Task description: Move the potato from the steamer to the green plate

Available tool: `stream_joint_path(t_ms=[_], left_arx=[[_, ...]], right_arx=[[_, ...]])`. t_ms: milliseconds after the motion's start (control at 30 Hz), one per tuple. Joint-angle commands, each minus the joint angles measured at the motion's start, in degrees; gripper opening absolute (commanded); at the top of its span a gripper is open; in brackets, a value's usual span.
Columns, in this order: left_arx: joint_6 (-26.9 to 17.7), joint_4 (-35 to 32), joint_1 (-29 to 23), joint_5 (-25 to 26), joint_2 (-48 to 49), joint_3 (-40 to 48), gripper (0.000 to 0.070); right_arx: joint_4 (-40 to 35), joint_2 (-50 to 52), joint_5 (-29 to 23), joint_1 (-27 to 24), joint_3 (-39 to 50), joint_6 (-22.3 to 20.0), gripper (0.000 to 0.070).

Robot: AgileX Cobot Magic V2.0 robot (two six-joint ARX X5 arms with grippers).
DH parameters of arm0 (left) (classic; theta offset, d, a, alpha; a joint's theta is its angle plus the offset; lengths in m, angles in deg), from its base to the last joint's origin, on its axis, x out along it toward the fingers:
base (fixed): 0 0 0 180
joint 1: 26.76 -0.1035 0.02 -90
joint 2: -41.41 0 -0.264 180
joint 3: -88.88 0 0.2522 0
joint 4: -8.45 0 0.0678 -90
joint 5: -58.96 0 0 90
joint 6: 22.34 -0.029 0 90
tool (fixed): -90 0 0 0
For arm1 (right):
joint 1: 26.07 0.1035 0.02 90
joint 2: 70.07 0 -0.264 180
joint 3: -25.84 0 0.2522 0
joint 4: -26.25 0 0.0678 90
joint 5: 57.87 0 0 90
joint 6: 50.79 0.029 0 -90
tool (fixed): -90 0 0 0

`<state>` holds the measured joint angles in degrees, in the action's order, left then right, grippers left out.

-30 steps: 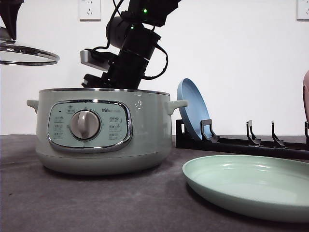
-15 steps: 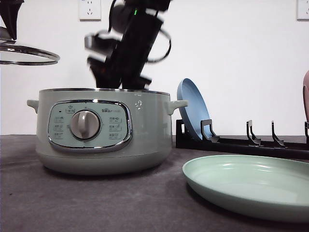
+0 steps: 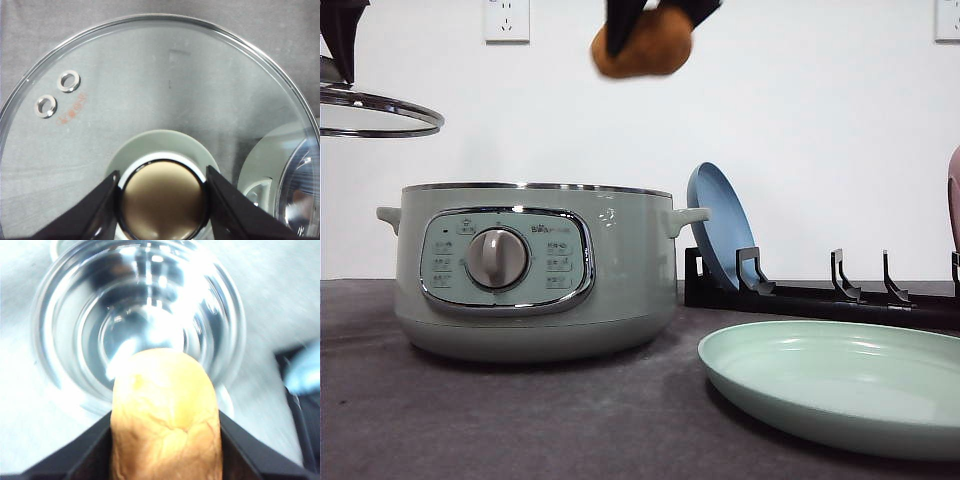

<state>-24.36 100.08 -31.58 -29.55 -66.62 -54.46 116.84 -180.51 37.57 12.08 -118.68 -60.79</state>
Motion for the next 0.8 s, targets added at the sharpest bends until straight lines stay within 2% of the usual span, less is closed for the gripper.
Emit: stream_joint_path(t_ms=[0,133,367,600,767], left_arx=[[0.13,-1.53,0.00,0.22,0.39,-2.47,0.0000],[0.13,-1.46,0.02,0.22,0.39,-2.47,0.0000],[0.15,-1.19,0.01,0.22,0.39,-2.47,0.0000],[0.13,-1.14,0.07,0.22,0.39,-2.47,0.0000],[0.15,-1.14,0.07,0.22,0.39,-2.47,0.0000]], right_arx=[[3.55,3.03,-1.22,0.24,1.70,0.92,0.0194],[4.04,12.72,-5.26,0.19,12.06,1.59,0.0193],[2.96,30.51,-5.94,-1.51,31.96,4.41,0.0194],[-4.64,45.22,-4.99,-3.83,50.74,9.44,0.0194],[-11.96,52.15,-3.83,-3.86,64.50,12.90,0.0194]])
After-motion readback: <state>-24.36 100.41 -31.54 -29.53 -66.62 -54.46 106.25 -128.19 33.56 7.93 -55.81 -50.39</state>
